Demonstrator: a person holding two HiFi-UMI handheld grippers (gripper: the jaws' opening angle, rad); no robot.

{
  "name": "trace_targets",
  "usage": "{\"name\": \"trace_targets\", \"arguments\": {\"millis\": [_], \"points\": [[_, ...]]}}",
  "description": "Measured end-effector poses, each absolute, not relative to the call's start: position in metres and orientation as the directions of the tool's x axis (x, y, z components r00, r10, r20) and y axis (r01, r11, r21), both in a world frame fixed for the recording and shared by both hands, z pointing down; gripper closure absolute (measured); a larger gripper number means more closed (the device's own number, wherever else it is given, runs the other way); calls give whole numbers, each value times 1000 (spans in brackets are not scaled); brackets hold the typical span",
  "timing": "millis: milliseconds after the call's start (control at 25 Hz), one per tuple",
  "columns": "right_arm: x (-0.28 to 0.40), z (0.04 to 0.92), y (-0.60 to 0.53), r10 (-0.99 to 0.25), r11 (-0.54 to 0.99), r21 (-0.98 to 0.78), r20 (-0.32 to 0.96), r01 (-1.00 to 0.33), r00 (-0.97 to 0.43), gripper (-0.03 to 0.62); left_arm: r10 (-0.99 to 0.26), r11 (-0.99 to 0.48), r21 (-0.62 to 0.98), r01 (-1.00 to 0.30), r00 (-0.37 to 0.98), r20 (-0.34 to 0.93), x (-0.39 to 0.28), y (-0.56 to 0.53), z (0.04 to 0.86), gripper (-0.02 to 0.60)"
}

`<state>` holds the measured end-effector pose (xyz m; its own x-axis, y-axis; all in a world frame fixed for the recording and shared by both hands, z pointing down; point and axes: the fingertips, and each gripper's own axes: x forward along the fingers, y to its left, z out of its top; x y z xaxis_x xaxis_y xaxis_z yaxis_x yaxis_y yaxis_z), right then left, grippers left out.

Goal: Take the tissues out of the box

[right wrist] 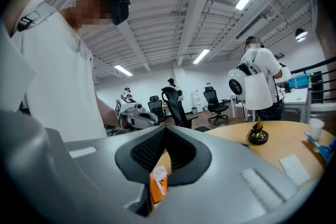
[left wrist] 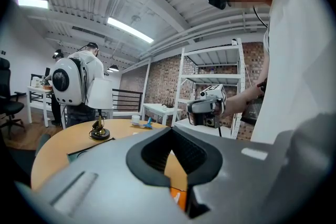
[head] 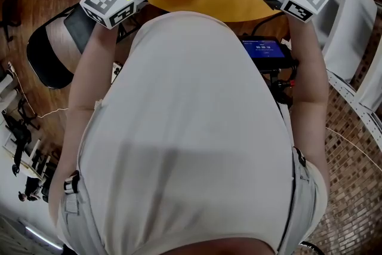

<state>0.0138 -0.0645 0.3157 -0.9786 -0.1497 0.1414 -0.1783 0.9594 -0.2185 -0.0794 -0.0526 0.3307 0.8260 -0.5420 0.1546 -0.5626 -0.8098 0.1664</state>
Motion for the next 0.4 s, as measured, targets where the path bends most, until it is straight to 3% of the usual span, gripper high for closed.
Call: {"name": "trace_targets", "arguments": {"millis": [400], "points": [[18, 321, -64, -137, 963, -210, 150, -167, -979, 597, -552, -805, 159, -572, 820, 152, -73, -53, 336, 581]]}}
